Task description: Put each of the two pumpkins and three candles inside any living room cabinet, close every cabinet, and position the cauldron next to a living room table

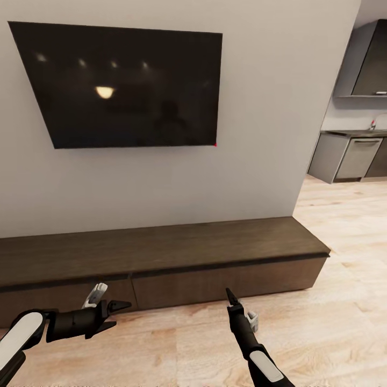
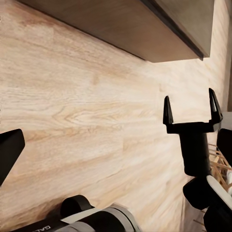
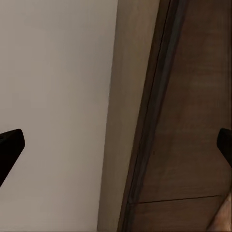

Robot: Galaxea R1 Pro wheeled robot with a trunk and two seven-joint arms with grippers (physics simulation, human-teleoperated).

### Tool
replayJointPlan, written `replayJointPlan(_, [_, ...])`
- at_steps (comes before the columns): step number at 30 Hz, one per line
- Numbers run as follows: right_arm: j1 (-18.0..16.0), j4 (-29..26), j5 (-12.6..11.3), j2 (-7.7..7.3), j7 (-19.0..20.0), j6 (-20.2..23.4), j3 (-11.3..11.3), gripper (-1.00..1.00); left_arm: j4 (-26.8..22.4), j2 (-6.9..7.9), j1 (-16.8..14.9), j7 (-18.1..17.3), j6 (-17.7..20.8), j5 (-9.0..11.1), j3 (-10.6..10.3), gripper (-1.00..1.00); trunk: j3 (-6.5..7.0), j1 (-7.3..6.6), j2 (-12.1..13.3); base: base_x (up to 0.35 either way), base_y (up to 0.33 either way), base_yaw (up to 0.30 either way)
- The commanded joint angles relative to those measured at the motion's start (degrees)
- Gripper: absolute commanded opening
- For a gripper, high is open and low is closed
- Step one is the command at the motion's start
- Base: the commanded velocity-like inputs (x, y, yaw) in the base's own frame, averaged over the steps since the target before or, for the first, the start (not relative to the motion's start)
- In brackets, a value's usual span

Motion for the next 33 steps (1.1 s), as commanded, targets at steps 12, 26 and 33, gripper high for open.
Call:
replayJointPlan(12, [-0.04,0.02,-0.60,-0.04,-1.93,-0.19,0.42,1.00,-0.03,0.04,-0.04,0.49,0.07,0.60,-0.15,1.00,-2.21,2.63,-4.85,0.000,0.000,0.000])
replayJointPlan(26, [-0.04,0.05,-0.61,0.00,-2.02,-0.19,0.42,1.00,-0.05,0.04,-0.04,0.49,0.14,0.68,-0.24,1.00,-4.73,5.71,-10.47,0.000,0.000,0.000])
replayJointPlan(33, [-0.04,0.04,-0.67,-0.04,-2.02,-0.19,0.42,1.00,-1.25,0.12,0.03,0.49,0.15,2.03,-0.45,1.00,-5.98,7.25,-13.27,0.000,0.000,0.000])
